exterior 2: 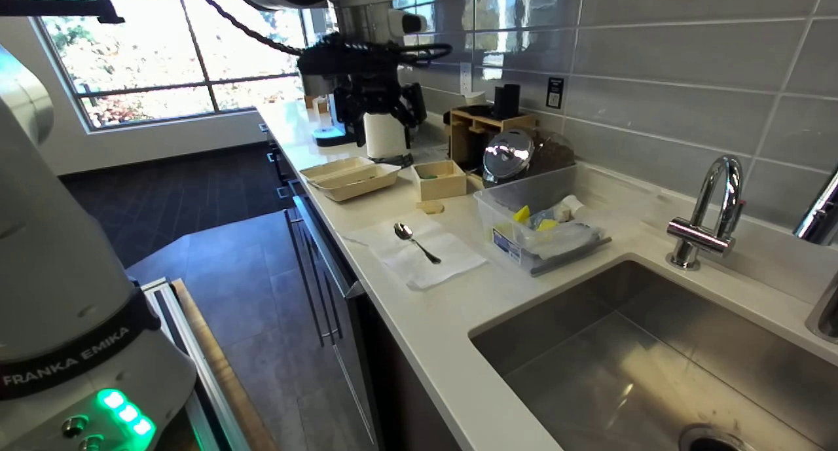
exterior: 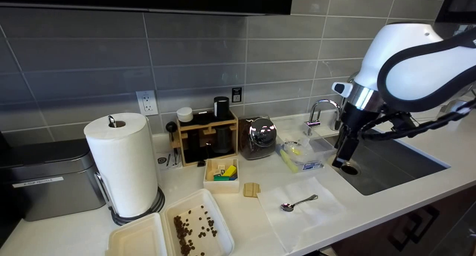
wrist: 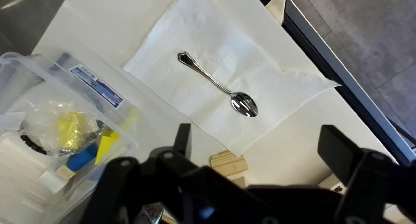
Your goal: Put the spoon onto the paper towel
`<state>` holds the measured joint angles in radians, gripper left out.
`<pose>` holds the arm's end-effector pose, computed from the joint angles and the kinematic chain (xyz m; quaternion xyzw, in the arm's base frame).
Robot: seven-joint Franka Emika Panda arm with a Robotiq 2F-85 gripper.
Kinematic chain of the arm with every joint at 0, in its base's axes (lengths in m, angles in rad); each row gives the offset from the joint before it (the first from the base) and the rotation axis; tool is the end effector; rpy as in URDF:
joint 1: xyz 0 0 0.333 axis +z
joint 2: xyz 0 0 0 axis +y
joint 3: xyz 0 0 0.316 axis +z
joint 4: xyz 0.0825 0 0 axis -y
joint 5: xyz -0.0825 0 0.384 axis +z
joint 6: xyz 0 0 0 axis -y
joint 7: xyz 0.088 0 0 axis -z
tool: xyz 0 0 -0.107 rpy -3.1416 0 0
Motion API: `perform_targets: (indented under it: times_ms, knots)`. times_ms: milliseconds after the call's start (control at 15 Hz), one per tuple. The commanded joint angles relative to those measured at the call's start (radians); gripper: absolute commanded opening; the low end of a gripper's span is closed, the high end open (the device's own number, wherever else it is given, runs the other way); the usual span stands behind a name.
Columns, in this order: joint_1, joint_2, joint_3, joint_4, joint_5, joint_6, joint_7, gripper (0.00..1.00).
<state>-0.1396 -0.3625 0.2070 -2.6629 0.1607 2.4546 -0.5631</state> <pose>0.4092 0.0248 0.3680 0.9652 0.2496 0.0777 0.0005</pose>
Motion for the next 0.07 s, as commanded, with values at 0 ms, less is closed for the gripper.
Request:
perform_targets:
  times_ms: [0]
  knots:
    - [0.095, -0.007, -0.097, -0.008, -0.059, 0.002, 0.049, 1.0]
